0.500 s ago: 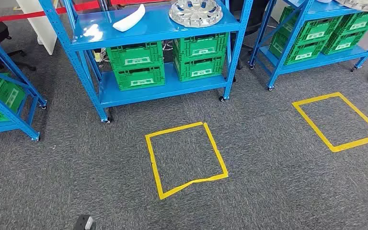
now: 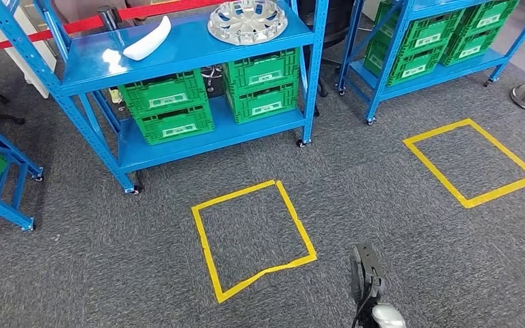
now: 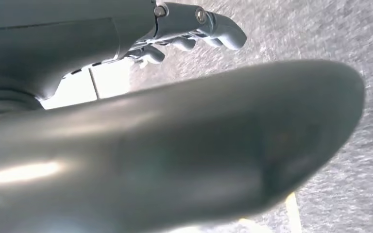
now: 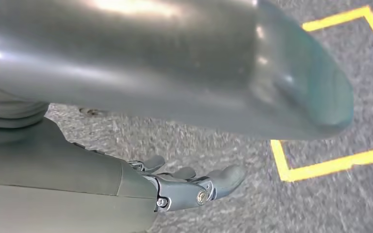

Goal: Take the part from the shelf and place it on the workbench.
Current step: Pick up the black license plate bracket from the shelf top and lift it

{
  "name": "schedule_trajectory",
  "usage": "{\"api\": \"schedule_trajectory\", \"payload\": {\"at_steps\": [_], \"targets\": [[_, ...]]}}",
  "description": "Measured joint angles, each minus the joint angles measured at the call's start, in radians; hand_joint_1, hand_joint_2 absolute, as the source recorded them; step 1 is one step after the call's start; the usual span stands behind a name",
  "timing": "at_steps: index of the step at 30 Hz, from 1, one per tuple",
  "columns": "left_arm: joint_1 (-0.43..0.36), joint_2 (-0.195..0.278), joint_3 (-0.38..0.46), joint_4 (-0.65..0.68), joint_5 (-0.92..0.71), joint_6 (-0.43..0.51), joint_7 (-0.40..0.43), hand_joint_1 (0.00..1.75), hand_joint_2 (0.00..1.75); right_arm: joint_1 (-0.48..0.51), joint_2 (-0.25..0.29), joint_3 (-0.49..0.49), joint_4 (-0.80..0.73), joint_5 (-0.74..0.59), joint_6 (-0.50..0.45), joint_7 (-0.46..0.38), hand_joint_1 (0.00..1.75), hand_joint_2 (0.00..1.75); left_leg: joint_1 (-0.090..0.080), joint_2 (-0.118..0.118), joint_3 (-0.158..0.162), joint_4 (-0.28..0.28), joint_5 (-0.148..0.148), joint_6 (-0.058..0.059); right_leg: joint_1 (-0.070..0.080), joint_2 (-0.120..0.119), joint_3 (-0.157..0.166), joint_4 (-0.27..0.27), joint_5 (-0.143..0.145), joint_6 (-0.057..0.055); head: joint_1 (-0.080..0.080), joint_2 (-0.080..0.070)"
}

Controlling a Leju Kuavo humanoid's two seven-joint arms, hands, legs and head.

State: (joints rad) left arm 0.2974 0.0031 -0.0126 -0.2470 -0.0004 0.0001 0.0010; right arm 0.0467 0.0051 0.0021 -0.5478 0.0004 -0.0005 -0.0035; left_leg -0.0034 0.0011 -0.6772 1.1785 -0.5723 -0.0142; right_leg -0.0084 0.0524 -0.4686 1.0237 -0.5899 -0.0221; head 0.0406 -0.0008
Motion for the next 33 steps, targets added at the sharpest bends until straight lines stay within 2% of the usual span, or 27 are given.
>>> {"api": "schedule_trajectory", "payload": {"at_steps": [1, 2, 3, 6, 7, 9, 11, 12, 13, 14, 16, 18, 20, 22, 23, 24, 26, 27, 28, 29, 31, 32, 33], "targets": [[-0.016, 0.001, 0.000, -0.012, 0.000, 0.000, -0.001, 0.00, 0.00, 0.015, 0.000, 0.000, 0.012, 0.000, 0.000, 0.001, 0.00, 0.00, -0.005, -0.002, 0.011, -0.054, 0.048, 0.008, 0.002, -0.001, 0.010, -0.001, -0.011, 0.002, -0.001, 0.000], [-0.037, 0.001, 0.000, -0.031, 0.000, 0.000, -0.003, 0.00, 0.00, 0.035, 0.000, 0.000, 0.031, 0.000, 0.000, 0.001, 0.00, 0.00, -0.009, -0.005, 0.022, -0.091, 0.084, 0.014, 0.003, -0.003, 0.018, -0.003, -0.022, 0.005, -0.002, 0.000], [-0.061, 0.000, 0.000, -0.055, 0.000, 0.000, -0.003, 0.00, 0.00, 0.058, 0.000, -0.001, 0.053, 0.000, 0.000, 0.002, 0.00, 0.00, -0.011, -0.007, 0.029, -0.112, 0.106, 0.019, 0.004, -0.004, 0.026, -0.004, -0.029, 0.009, -0.002, 0.000], [-0.146, -0.004, 0.000, -0.152, 0.000, 0.000, -0.004, 0.00, 0.00, 0.140, 0.000, 0.000, 0.140, 0.000, 0.000, 0.002, 0.00, 0.00, -0.008, -0.017, 0.053, -0.127, 0.105, 0.029, 0.007, -0.016, 0.038, 0.016, -0.026, 0.024, -0.002, 0.000], [-0.176, -0.005, 0.000, -0.188, 0.000, 0.000, -0.004, 0.00, 0.00, 0.167, 0.001, 0.000, 0.174, 0.000, 0.001, 0.002, 0.00, 0.00, -0.006, -0.021, 0.064, -0.132, 0.101, 0.035, 0.008, -0.023, 0.022, 0.049, -0.024, 0.028, -0.002, 0.000], [-0.233, -0.005, 0.000, -0.257, 0.000, 0.000, -0.005, 0.00, 0.00, 0.215, -0.001, 0.001, 0.243, 0.000, 0.001, 0.002, 0.00, 0.00, -0.002, -0.031, 0.084, -0.137, 0.089, 0.042, 0.005, -0.035, -0.049, 0.160, -0.043, 0.039, 0.001, 0.000], [-0.275, -0.004, 0.000, -0.311, 0.000, 0.000, -0.005, 0.00, 0.00, 0.255, -0.003, 0.001, 0.300, 0.000, 0.000, 0.002, 0.00, 0.00, -0.002, -0.041, 0.101, -0.137, 0.071, 0.042, 0.001, -0.038, -0.138, 0.261, -0.099, 0.047, 0.002, 0.000], [-0.285, -0.004, 0.000, -0.327, 0.000, 0.000, -0.005, 0.00, 0.00, 0.269, -0.005, 0.001, 0.316, 0.000, 0.000, 0.003, 0.00, 0.00, -0.001, -0.044, 0.113, -0.137, 0.062, 0.040, 0.000, -0.038, -0.167, 0.276, -0.117, 0.049, 0.003, 0.000], [-0.288, -0.004, 0.000, -0.337, 0.000, 0.000, -0.005, 0.00, 0.00, 0.276, -0.005, 0.001, 0.326, 0.000, 0.000, 0.002, 0.00, 0.00, 0.000, -0.046, 0.127, -0.137, 0.052, 0.038, -0.001, -0.038, -0.183, 0.264, -0.115, 0.050, 0.003, 0.000], [-0.283, -0.004, 0.000, -0.336, 0.000, 0.000, -0.004, 0.00, 0.00, 0.273, -0.006, 0.001, 0.328, 0.000, 0.000, 0.002, 0.00, 0.00, 0.002, -0.045, 0.142, -0.137, 0.041, 0.035, -0.001, -0.039, -0.184, 0.223, -0.087, 0.051, 0.004, 0.000], [-0.254, -0.005, 0.000, -0.311, 0.000, 0.000, -0.004, 0.00, 0.00, 0.243, -0.005, 0.001, 0.309, 0.000, 0.000, 0.001, 0.00, 0.00, 0.003, -0.038, 0.165, -0.136, 0.019, 0.027, -0.001, -0.047, -0.164, 0.110, 0.018, 0.051, 0.004, 0.000], [-0.207, -0.006, 0.000, -0.259, 0.000, 0.000, -0.002, 0.00, 0.00, 0.192, -0.003, 0.001, 0.263, 0.000, 0.000, 0.000, 0.00, 0.00, 0.001, -0.028, 0.177, -0.136, -0.001, 0.016, 0.000, -0.055, -0.149, 0.055, 0.075, 0.039, 0.005, 0.000], [-0.150, -0.005, 0.000, -0.196, 0.000, 0.000, -0.001, 0.00, 0.00, 0.134, -0.002, 0.001, 0.200, 0.000, 0.000, -0.001, 0.00, 0.00, -0.002, -0.021, 0.191, -0.135, -0.010, 0.005, 0.001, -0.054, -0.142, 0.054, 0.074, 0.019, 0.006, 0.000], [-0.093, -0.006, 0.000, -0.132, 0.000, 0.000, 0.000, 0.00, 0.00, 0.078, -0.001, 0.001, 0.131, 0.000, 0.000, -0.001, 0.00, 0.00, -0.002, -0.014, 0.192, -0.114, -0.017, -0.004, -0.002, -0.049, -0.128, 0.045, 0.076, 0.005, 0.004, 0.000], [-0.068, -0.006, 0.000, -0.098, 0.000, 0.000, 0.000, 0.00, 0.00, 0.051, -0.001, 0.001, 0.097, 0.000, 0.000, -0.001, 0.00, 0.00, -0.001, -0.011, 0.174, -0.081, -0.029, -0.009, -0.004, -0.047, -0.119, 0.041, 0.074, -0.001, 0.003, 0.000], [-0.045, -0.005, 0.000, -0.064, 0.000, 0.000, 0.000, 0.00, 0.00, 0.025, -0.001, 0.001, 0.062, 0.000, 0.000, -0.001, 0.00, 0.00, 0.001, -0.010, 0.143, -0.030, -0.047, -0.013, -0.004, -0.045, -0.110, 0.037, 0.070, -0.006, 0.001, 0.000], [-0.007, -0.003, 0.000, -0.003, 0.000, 0.000, 0.000, 0.00, 0.00, -0.018, -0.002, 0.001, 0.004, 0.000, 0.000, -0.001, 0.00, 0.00, 0.003, -0.009, 0.062, 0.087, -0.092, -0.019, -0.003, -0.038, -0.098, 0.034, 0.059, -0.010, 0.000, 0.000], [0.009, -0.001, 0.000, 0.018, 0.000, 0.000, 0.000, 0.00, 0.00, -0.031, -0.002, 0.001, -0.016, 0.000, 0.000, -0.001, 0.00, 0.00, 0.003, -0.009, 0.030, 0.121, -0.101, -0.020, -0.003, -0.033, -0.092, 0.034, 0.053, -0.010, -0.001, 0.000], [0.020, -0.001, 0.000, 0.030, 0.000, 0.000, 0.001, 0.00, 0.00, -0.037, -0.002, 0.001, -0.028, 0.000, 0.000, -0.001, 0.00, 0.00, 0.003, -0.009, 0.013, 0.124, -0.089, -0.020, -0.002, -0.027, -0.083, 0.034, 0.046, -0.009, -0.001, 0.000], [0.024, -0.001, 0.000, 0.036, 0.000, 0.000, 0.001, 0.00, 0.00, -0.037, -0.002, 0.001, -0.035, 0.000, 0.000, -0.001, 0.00, 0.00, 0.003, -0.009, 0.012, 0.092, -0.055, -0.017, -0.002, -0.024, -0.072, 0.034, 0.038, -0.008, -0.001, 0.000], [0.009, -0.001, 0.000, 0.026, 0.000, 0.000, 0.000, 0.00, 0.00, -0.017, -0.002, 0.001, -0.027, 0.000, 0.000, 0.000, 0.00, 0.00, 0.000, -0.008, 0.041, -0.028, 0.041, -0.008, -0.002, -0.023, -0.051, 0.032, 0.023, -0.003, 0.000, 0.000], [-0.010, -0.001, 0.000, 0.011, 0.000, 0.000, -0.002, 0.00, 0.00, 0.001, -0.002, 0.000, -0.013, 0.000, 0.000, 0.001, 0.00, 0.00, -0.003, -0.007, 0.054, -0.074, 0.055, -0.004, -0.002, -0.025, -0.045, 0.031, 0.016, 0.001, -0.001, 0.000], [-0.034, -0.002, 0.000, -0.011, 0.000, 0.000, -0.002, 0.00, 0.00, 0.022, -0.002, 0.000, 0.008, 0.000, 0.000, 0.001, 0.00, 0.00, -0.006, -0.006, 0.063, -0.100, 0.056, 0.000, -0.001, -0.027, -0.042, 0.029, 0.010, 0.006, -0.002, 0.000]]}}
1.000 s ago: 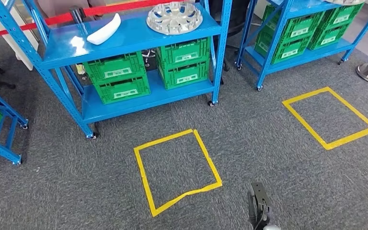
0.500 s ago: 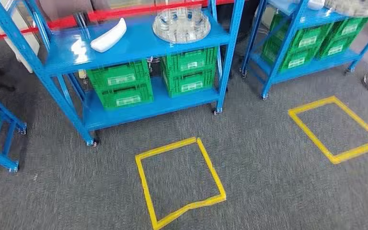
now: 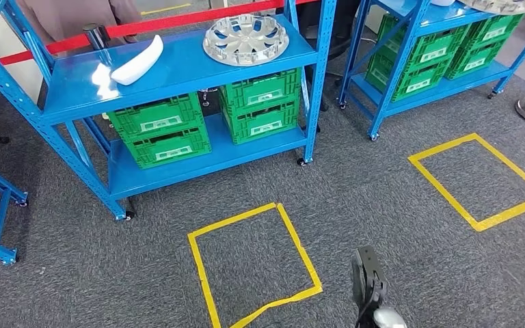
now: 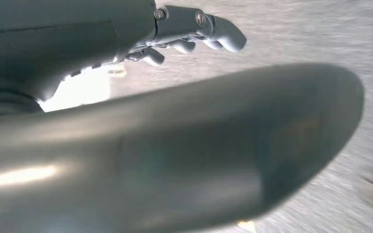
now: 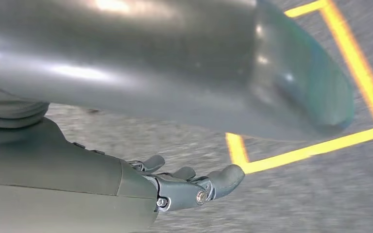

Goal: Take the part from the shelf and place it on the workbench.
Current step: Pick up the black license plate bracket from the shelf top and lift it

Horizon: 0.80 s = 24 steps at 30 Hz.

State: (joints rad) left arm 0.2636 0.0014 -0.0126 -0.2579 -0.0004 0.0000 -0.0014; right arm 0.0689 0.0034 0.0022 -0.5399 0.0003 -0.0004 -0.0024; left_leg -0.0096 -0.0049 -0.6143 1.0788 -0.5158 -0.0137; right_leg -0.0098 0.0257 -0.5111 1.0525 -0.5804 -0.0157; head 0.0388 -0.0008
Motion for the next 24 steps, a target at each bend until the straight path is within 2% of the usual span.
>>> {"api": "schedule_trajectory", "payload": {"at_steps": [2, 4, 5, 6, 8, 9, 10, 11, 13, 14, 15, 18, 20, 21, 22, 24], "targets": [[-0.054, -0.001, 0.000, -0.057, 0.000, 0.000, -0.001, 0.00, 0.00, 0.051, 0.001, 0.000, 0.054, 0.000, 0.000, 0.001, 0.00, 0.00, -0.003, -0.001, 0.006, -0.008, -0.010, 0.008, 0.001, -0.003, 0.005, -0.004, -0.009, 0.011, -0.002, 0.000], [-0.108, -0.004, 0.000, -0.127, 0.000, 0.000, -0.002, 0.00, 0.00, 0.109, 0.002, 0.000, 0.117, 0.000, 0.000, 0.001, 0.00, 0.00, 0.004, -0.005, 0.020, -0.022, 0.017, 0.018, 0.003, -0.008, 0.013, 0.003, -0.020, 0.021, -0.001, 0.000], [-0.137, -0.005, 0.000, -0.163, 0.000, 0.000, -0.002, 0.00, 0.00, 0.137, 0.003, 0.001, 0.151, 0.000, 0.001, 0.001, 0.00, 0.00, 0.008, -0.008, 0.028, -0.029, 0.019, 0.023, 0.004, -0.010, 0.005, 0.027, -0.033, 0.026, 0.001, 0.000], [-0.165, -0.006, 0.000, -0.199, 0.000, 0.000, -0.002, 0.00, 0.00, 0.163, 0.002, 0.001, 0.186, 0.000, 0.000, 0.001, 0.00, 0.00, 0.011, -0.012, 0.035, -0.034, 0.018, 0.027, 0.004, -0.012, -0.019, 0.072, -0.052, 0.030, 0.004, 0.000], [-0.219, -0.004, 0.000, -0.264, 0.000, 0.000, -0.003, 0.00, 0.00, 0.209, 0.000, 0.001, 0.253, 0.000, 0.000, 0.001, 0.00, 0.00, 0.011, -0.022, 0.044, -0.036, 0.009, 0.034, 0.001, -0.014, -0.103, 0.199, -0.096, 0.037, 0.007, 0.000], [-0.239, -0.004, 0.000, -0.291, 0.000, 0.000, -0.003, 0.00, 0.00, 0.229, -0.001, 0.001, 0.281, 0.000, 0.000, 0.002, 0.00, 0.00, 0.011, -0.028, 0.050, -0.036, 0.004, 0.034, -0.001, -0.014, -0.143, 0.249, -0.102, 0.040, 0.008, 0.000], [-0.251, -0.003, 0.000, -0.308, 0.000, 0.000, -0.003, 0.00, 0.00, 0.244, -0.002, 0.001, 0.299, 0.000, 0.000, 0.002, 0.00, 0.00, 0.011, -0.034, 0.057, -0.036, -0.003, 0.033, -0.002, -0.014, -0.167, 0.266, -0.089, 0.042, 0.009, 0.000], [-0.255, -0.003, 0.000, -0.317, 0.000, 0.000, -0.003, 0.00, 0.00, 0.250, -0.003, 0.001, 0.308, 0.000, 0.000, 0.001, 0.00, 0.00, 0.012, -0.037, 0.067, -0.036, -0.010, 0.031, -0.004, -0.015, -0.172, 0.243, -0.053, 0.044, 0.010, 0.000], [-0.239, -0.004, 0.000, -0.309, 0.000, 0.000, -0.002, 0.00, 0.00, 0.235, -0.003, 0.001, 0.304, 0.000, 0.000, 0.000, 0.00, 0.00, 0.014, -0.034, 0.088, -0.036, -0.028, 0.024, -0.007, -0.019, -0.138, 0.121, 0.041, 0.046, 0.011, 0.000], [-0.222, -0.004, 0.000, -0.293, 0.000, 0.000, -0.001, 0.00, 0.00, 0.215, -0.003, 0.001, 0.291, 0.000, 0.000, -0.001, 0.00, 0.00, 0.013, -0.029, 0.095, -0.035, -0.038, 0.019, -0.007, -0.022, -0.117, 0.065, 0.071, 0.044, 0.011, 0.000], [-0.200, -0.004, 0.000, -0.272, 0.000, 0.000, 0.000, 0.00, 0.00, 0.192, -0.003, 0.001, 0.273, 0.000, 0.000, -0.001, 0.00, 0.00, 0.011, -0.025, 0.098, -0.036, -0.045, 0.014, -0.007, -0.023, -0.102, 0.030, 0.083, 0.040, 0.010, 0.000], [-0.120, -0.005, 0.000, -0.185, 0.000, 0.000, 0.002, 0.00, 0.00, 0.111, -0.001, 0.001, 0.188, 0.000, 0.000, -0.001, 0.00, 0.00, 0.008, -0.018, 0.107, -0.046, -0.056, 0.000, -0.004, -0.022, -0.091, 0.012, 0.074, 0.018, 0.006, 0.000], [-0.063, -0.006, 0.000, -0.119, 0.000, 0.000, 0.002, 0.00, 0.00, 0.055, 0.000, 0.001, 0.118, 0.000, 0.000, -0.002, 0.00, 0.00, 0.009, -0.015, 0.103, -0.021, -0.071, -0.011, -0.007, -0.019, -0.078, 0.002, 0.069, 0.006, 0.001, 0.000], [-0.037, -0.006, 0.000, -0.083, 0.000, 0.000, 0.002, 0.00, 0.00, 0.027, 0.001, 0.001, 0.083, 0.000, 0.000, -0.003, 0.00, 0.00, 0.009, -0.013, 0.083, 0.019, -0.090, -0.016, -0.009, -0.017, -0.069, -0.003, 0.067, 0.000, -0.002, 0.000], [-0.013, -0.005, 0.000, -0.049, 0.000, 0.000, 0.002, 0.00, 0.00, 0.002, 0.001, 0.001, 0.050, 0.000, 0.000, -0.004, 0.00, 0.00, 0.011, -0.011, 0.049, 0.079, -0.113, -0.019, -0.009, -0.014, -0.062, -0.005, 0.063, -0.004, -0.005, 0.000], [0.028, -0.001, 0.000, 0.008, 0.000, 0.000, 0.002, 0.00, 0.00, -0.038, 0.000, 0.001, -0.003, 0.000, 0.000, -0.004, 0.00, 0.00, 0.012, -0.010, -0.034, 0.206, -0.148, -0.024, -0.008, -0.006, -0.049, -0.006, 0.052, -0.008, -0.006, 0.000]]}}
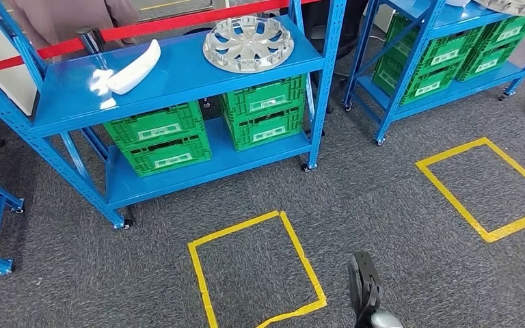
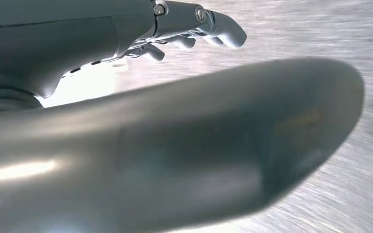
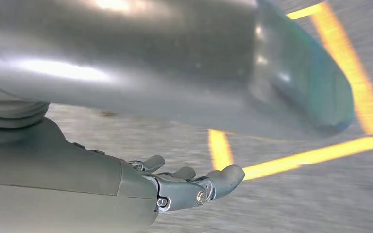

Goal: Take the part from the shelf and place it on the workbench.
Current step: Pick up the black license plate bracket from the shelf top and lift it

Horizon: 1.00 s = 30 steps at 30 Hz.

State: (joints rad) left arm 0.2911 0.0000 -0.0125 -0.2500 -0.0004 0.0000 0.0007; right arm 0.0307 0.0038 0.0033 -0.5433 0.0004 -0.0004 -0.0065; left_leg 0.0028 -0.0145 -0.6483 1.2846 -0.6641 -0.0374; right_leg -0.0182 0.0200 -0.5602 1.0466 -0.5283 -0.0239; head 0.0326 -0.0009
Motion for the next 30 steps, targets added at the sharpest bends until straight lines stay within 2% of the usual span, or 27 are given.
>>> {"api": "schedule_trajectory", "payload": {"at_steps": [1, 2, 4, 5, 6, 7, 10, 12, 13, 15, 16, 17, 18, 20, 21, 22, 25, 27, 28, 30], "targets": [[0.015, 0.001, 0.000, 0.018, 0.000, 0.000, 0.000, 0.00, 0.00, -0.011, 0.000, 0.000, -0.017, 0.000, 0.000, 0.000, 0.00, 0.00, 0.000, 0.000, -0.027, 0.028, 0.008, -0.001, 0.000, 0.004, 0.008, 0.000, -0.006, 0.001, 0.000, 0.000], [0.022, 0.002, 0.000, 0.028, 0.000, 0.000, 0.000, 0.00, 0.00, -0.016, 0.000, 0.000, -0.027, 0.000, 0.000, 0.001, 0.00, 0.00, 0.000, 0.001, -0.036, 0.018, 0.036, 0.000, 0.000, 0.007, 0.018, 0.000, -0.013, 0.002, 0.000, 0.000], [0.014, 0.003, 0.000, 0.027, 0.000, 0.000, 0.000, 0.00, 0.00, -0.005, 0.000, -0.001, -0.029, 0.000, 0.000, 0.003, 0.00, 0.00, 0.000, 0.002, -0.004, -0.097, 0.128, 0.005, 0.000, 0.009, 0.038, 0.000, -0.027, 0.007, 0.000, 0.000], [0.000, 0.004, 0.000, 0.020, 0.000, 0.000, -0.001, 0.00, 0.00, 0.007, 0.000, -0.001, -0.023, 0.000, 0.000, 0.004, 0.00, 0.00, -0.001, 0.004, 0.021, -0.157, 0.159, 0.009, 0.001, 0.007, 0.045, -0.001, -0.034, 0.011, 0.000, 0.000], [-0.019, 0.003, 0.000, 0.006, 0.000, 0.000, -0.002, 0.00, 0.00, 0.025, 0.000, -0.001, -0.011, 0.000, 0.000, 0.004, 0.00, 0.00, -0.002, 0.007, 0.040, -0.201, 0.177, 0.013, 0.002, 0.006, 0.049, -0.002, -0.041, 0.016, 0.000, 0.000], [-0.041, 0.002, 0.000, -0.013, 0.000, 0.000, -0.002, 0.00, 0.00, 0.046, 0.000, -0.001, 0.007, 0.000, 0.000, 0.004, 0.00, 0.00, -0.004, 0.009, 0.051, -0.224, 0.180, 0.018, 0.002, 0.005, 0.050, -0.004, -0.045, 0.021, -0.001, 0.000], [-0.124, -0.001, 0.000, -0.117, 0.000, 0.000, -0.003, 0.00, 0.00, 0.125, 0.000, -0.001, 0.104, 0.000, 0.000, 0.005, 0.00, 0.00, -0.007, 0.005, 0.060, -0.236, 0.172, 0.036, 0.001, -0.002, 0.064, -0.016, -0.052, 0.038, -0.002, 0.000], [-0.184, -0.002, 0.000, -0.190, 0.000, 0.000, -0.004, 0.00, 0.00, 0.184, 0.001, 0.000, 0.173, 0.000, 0.001, 0.006, 0.00, 0.00, -0.002, -0.006, 0.073, -0.249, 0.172, 0.048, 0.002, -0.009, 0.056, 0.016, -0.070, 0.048, 0.000, 0.000], [-0.211, -0.003, 0.000, -0.227, 0.000, 0.000, -0.005, 0.00, 0.00, 0.211, 0.000, 0.000, 0.209, 0.000, 0.001, 0.005, 0.00, 0.00, -0.001, -0.011, 0.079, -0.253, 0.171, 0.052, 0.001, -0.011, 0.031, 0.064, -0.089, 0.052, 0.003, 0.000], [-0.256, -0.002, 0.000, -0.288, 0.000, 0.000, -0.005, 0.00, 0.00, 0.255, -0.002, 0.001, 0.274, 0.000, 0.000, 0.006, 0.00, 0.00, -0.002, -0.018, 0.085, -0.253, 0.163, 0.057, 0.002, -0.012, -0.056, 0.197, -0.137, 0.056, 0.006, 0.000], [-0.271, -0.001, 0.000, -0.312, 0.000, 0.000, -0.005, 0.00, 0.00, 0.273, -0.003, 0.000, 0.299, 0.000, 0.000, 0.006, 0.00, 0.00, -0.002, -0.021, 0.090, -0.253, 0.158, 0.058, 0.002, -0.012, -0.096, 0.248, -0.147, 0.058, 0.007, 0.000], [-0.280, -0.001, 0.000, -0.327, 0.000, 0.000, -0.005, 0.00, 0.00, 0.285, -0.004, 0.000, 0.313, 0.000, 0.000, 0.006, 0.00, 0.00, -0.003, -0.024, 0.096, -0.253, 0.153, 0.057, 0.002, -0.012, -0.119, 0.266, -0.136, 0.058, 0.008, 0.000], [-0.282, -0.001, 0.000, -0.334, 0.000, 0.000, -0.005, 0.00, 0.00, 0.289, -0.004, 0.000, 0.321, 0.000, 0.000, 0.006, 0.00, 0.00, -0.002, -0.026, 0.104, -0.253, 0.147, 0.055, 0.002, -0.012, -0.122, 0.244, -0.103, 0.057, 0.009, 0.000], [-0.267, -0.002, 0.000, -0.327, 0.000, 0.000, -0.004, 0.00, 0.00, 0.275, -0.004, 0.000, 0.317, 0.000, 0.000, 0.004, 0.00, 0.00, -0.002, -0.023, 0.122, -0.253, 0.133, 0.049, 0.002, -0.015, -0.080, 0.119, -0.014, 0.054, 0.010, 0.000], [-0.252, -0.002, 0.000, -0.312, 0.000, 0.000, -0.003, 0.00, 0.00, 0.257, -0.004, 0.000, 0.306, 0.000, 0.000, 0.004, 0.00, 0.00, -0.003, -0.020, 0.128, -0.253, 0.124, 0.045, 0.002, -0.017, -0.055, 0.060, 0.014, 0.050, 0.010, 0.000], [-0.232, -0.002, 0.000, -0.291, 0.000, 0.000, -0.002, 0.00, 0.00, 0.235, -0.004, 0.000, 0.287, 0.000, 0.000, 0.003, 0.00, 0.00, -0.004, -0.017, 0.132, -0.254, 0.118, 0.040, 0.003, -0.018, -0.037, 0.023, 0.027, 0.045, 0.010, 0.000], [-0.156, -0.002, 0.000, -0.205, 0.000, 0.000, 0.000, 0.00, 0.00, 0.156, -0.001, 0.000, 0.202, 0.000, 0.000, 0.003, 0.00, 0.00, -0.008, -0.010, 0.143, -0.263, 0.107, 0.027, 0.005, -0.016, -0.024, 0.005, 0.022, 0.024, 0.009, 0.000], [-0.099, -0.004, 0.000, -0.139, 0.000, 0.000, 0.000, 0.00, 0.00, 0.100, 0.000, 0.000, 0.134, 0.000, 0.000, 0.002, 0.00, 0.00, -0.008, -0.005, 0.141, -0.239, 0.090, 0.016, 0.002, -0.012, -0.014, -0.001, 0.018, 0.012, 0.006, 0.000], [-0.072, -0.004, 0.000, -0.105, 0.000, 0.000, 0.000, 0.00, 0.00, 0.072, 0.001, 0.000, 0.099, 0.000, 0.000, 0.001, 0.00, 0.00, -0.007, -0.003, 0.123, -0.197, 0.069, 0.011, 0.000, -0.010, -0.008, -0.003, 0.015, 0.006, 0.004, 0.000], [-0.025, -0.002, 0.000, -0.037, 0.000, 0.000, 0.000, 0.00, 0.00, 0.023, 0.001, 0.000, 0.035, 0.000, 0.000, 0.000, 0.00, 0.00, -0.004, 0.001, 0.046, -0.063, 0.014, 0.003, 0.001, -0.003, 0.000, -0.004, 0.009, -0.001, -0.001, 0.000]]}}
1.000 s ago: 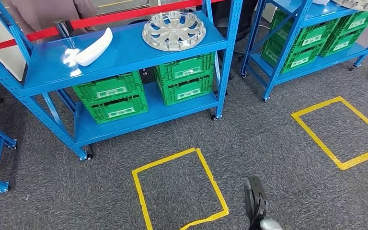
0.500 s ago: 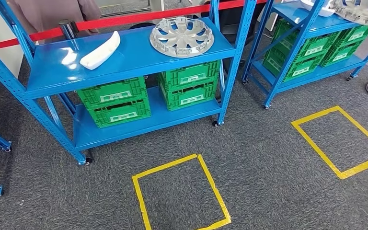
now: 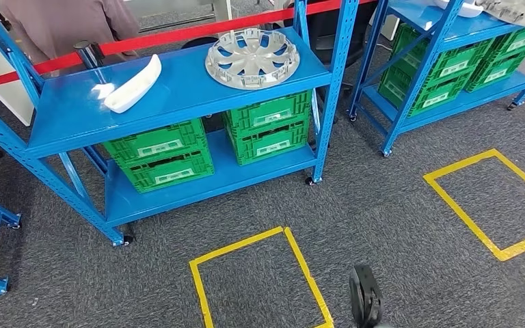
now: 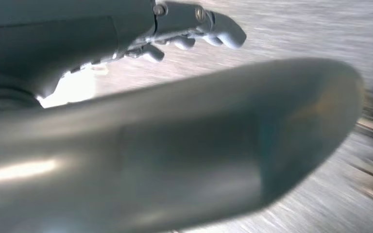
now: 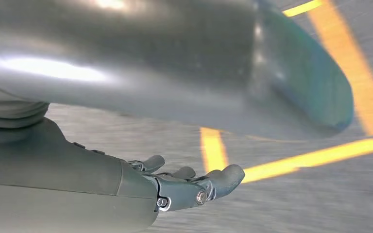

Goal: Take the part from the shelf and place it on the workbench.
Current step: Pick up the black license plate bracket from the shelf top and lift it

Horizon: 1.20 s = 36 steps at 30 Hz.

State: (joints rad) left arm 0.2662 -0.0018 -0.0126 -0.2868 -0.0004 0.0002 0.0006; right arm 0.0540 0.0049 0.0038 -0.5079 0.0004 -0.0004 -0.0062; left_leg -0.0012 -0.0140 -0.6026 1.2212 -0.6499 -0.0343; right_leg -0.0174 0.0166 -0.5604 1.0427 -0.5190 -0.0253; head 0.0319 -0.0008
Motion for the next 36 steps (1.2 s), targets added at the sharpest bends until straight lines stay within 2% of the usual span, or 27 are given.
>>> {"api": "schedule_trajectory", "payload": {"at_steps": [1, 2, 3, 4, 5, 6, 7, 8, 11, 12, 15, 19, 23, 34, 36], "targets": [[0.020, 0.002, 0.000, 0.027, 0.000, 0.000, 0.000, 0.00, 0.00, -0.018, 0.000, 0.000, -0.025, 0.000, 0.000, 0.000, 0.00, 0.00, 0.001, 0.001, -0.042, 0.063, -0.019, -0.002, 0.001, 0.004, 0.003, 0.000, -0.003, -0.001, 0.000, 0.000], [0.035, 0.003, 0.000, 0.046, 0.000, 0.000, 0.001, 0.00, 0.00, -0.029, -0.001, 0.000, -0.044, 0.000, 0.000, 0.000, 0.00, 0.00, 0.001, 0.001, -0.070, 0.095, -0.017, -0.002, 0.001, 0.008, 0.007, 0.000, -0.007, -0.001, 0.000, 0.000], [0.044, 0.004, 0.000, 0.057, 0.000, 0.000, 0.001, 0.00, 0.00, -0.035, -0.001, 0.000, -0.055, 0.000, 0.000, 0.000, 0.00, 0.00, 0.001, 0.001, -0.078, 0.088, 0.008, 0.000, 0.002, 0.011, 0.013, 0.000, -0.011, 0.000, 0.000, 0.000], [0.043, 0.004, 0.000, 0.060, 0.000, 0.000, 0.000, 0.00, 0.00, -0.032, -0.001, 0.000, -0.059, 0.000, 0.000, 0.001, 0.00, 0.00, 0.001, 0.002, -0.065, 0.039, 0.051, 0.003, 0.002, 0.012, 0.019, 0.000, -0.015, 0.001, 0.000, 0.000], [0.036, 0.005, 0.000, 0.056, 0.000, 0.000, 0.000, 0.00, 0.00, -0.024, -0.001, 0.000, -0.057, 0.000, 0.000, 0.002, 0.00, 0.00, 0.000, 0.002, -0.038, -0.033, 0.099, 0.008, 0.002, 0.012, 0.026, 0.000, -0.020, 0.003, 0.000, 0.000], [0.020, 0.005, 0.000, 0.045, 0.000, 0.000, -0.001, 0.00, 0.00, -0.010, -0.001, -0.001, -0.047, 0.000, 0.000, 0.003, 0.00, 0.00, -0.002, 0.003, -0.009, -0.099, 0.133, 0.013, 0.003, 0.010, 0.031, -0.001, -0.025, 0.007, 0.000, 0.000], [-0.001, 0.004, 0.000, 0.027, 0.000, 0.000, -0.002, 0.00, 0.00, 0.009, -0.001, -0.001, -0.031, 0.000, 0.000, 0.004, 0.00, 0.00, -0.004, 0.005, 0.014, -0.149, 0.154, 0.018, 0.004, 0.008, 0.034, -0.001, -0.030, 0.011, 0.000, 0.000], [-0.023, 0.004, 0.000, 0.005, 0.000, 0.000, -0.002, 0.00, 0.44, 0.029, -0.001, -0.001, -0.011, 0.000, 0.000, 0.004, 0.00, 0.00, -0.007, 0.006, 0.025, -0.175, 0.161, 0.021, 0.004, 0.006, 0.036, -0.002, -0.034, 0.015, 0.001, 0.000], [-0.084, -0.001, 0.000, -0.060, 0.000, 0.000, -0.005, 0.00, 1.75, 0.092, 0.000, -0.001, 0.051, 0.000, 0.000, 0.005, 0.00, 0.00, -0.009, 0.002, 0.023, -0.189, 0.162, 0.019, 0.007, 0.000, 0.045, -0.007, -0.038, 0.013, 0.002, 0.000], [-0.096, -0.002, 0.000, -0.071, 0.000, 0.000, -0.005, 0.00, 1.75, 0.105, 0.001, -0.001, 0.062, 0.000, 0.000, 0.005, 0.00, 0.00, -0.010, 0.002, 0.023, -0.190, 0.161, 0.018, 0.007, 0.000, 0.048, -0.010, -0.038, 0.011, 0.002, 0.000], [-0.110, -0.001, 0.000, -0.082, 0.000, 0.000, -0.003, 0.00, 1.75, 0.115, 0.000, -0.001, 0.071, 0.000, 0.000, 0.003, 0.00, 0.00, -0.010, 0.009, 0.030, -0.190, 0.159, 0.026, 0.007, 0.005, 0.052, -0.020, -0.035, 0.017, 0.003, 0.000], [-0.109, -0.001, 0.000, -0.093, 0.000, 0.000, -0.002, 0.00, 1.75, 0.118, -0.001, -0.001, 0.080, 0.000, 0.000, 0.004, 0.00, 0.00, -0.010, 0.003, 0.033, -0.190, 0.157, 0.033, 0.007, 0.000, 0.058, -0.027, -0.036, 0.023, 0.003, 0.000], [-0.110, -0.001, 0.000, -0.099, 0.000, 0.000, -0.002, 0.00, 1.75, 0.117, -0.001, 0.000, 0.082, 0.000, 0.001, 0.004, 0.00, 1.75, -0.010, 0.002, 0.035, -0.190, 0.155, 0.036, 0.007, -0.002, 0.061, -0.029, -0.038, 0.028, 0.003, 0.000], [-0.110, -0.001, 0.000, -0.104, 0.000, 0.000, -0.002, 0.00, 1.75, 0.118, -0.001, 0.000, 0.086, 0.000, 0.000, 0.004, 0.00, 1.75, -0.008, 0.002, 0.038, -0.190, 0.155, 0.035, 0.009, -0.002, 0.063, -0.029, -0.038, 0.028, 0.002, 0.000], [-0.110, -0.001, 0.000, -0.105, 0.000, 0.000, -0.002, 0.00, 1.75, 0.118, -0.001, 0.000, 0.086, 0.000, 0.000, 0.004, 0.00, 0.87, -0.008, 0.002, 0.038, -0.191, 0.155, 0.035, 0.009, -0.002, 0.063, -0.029, -0.038, 0.028, 0.002, 0.000]]}}
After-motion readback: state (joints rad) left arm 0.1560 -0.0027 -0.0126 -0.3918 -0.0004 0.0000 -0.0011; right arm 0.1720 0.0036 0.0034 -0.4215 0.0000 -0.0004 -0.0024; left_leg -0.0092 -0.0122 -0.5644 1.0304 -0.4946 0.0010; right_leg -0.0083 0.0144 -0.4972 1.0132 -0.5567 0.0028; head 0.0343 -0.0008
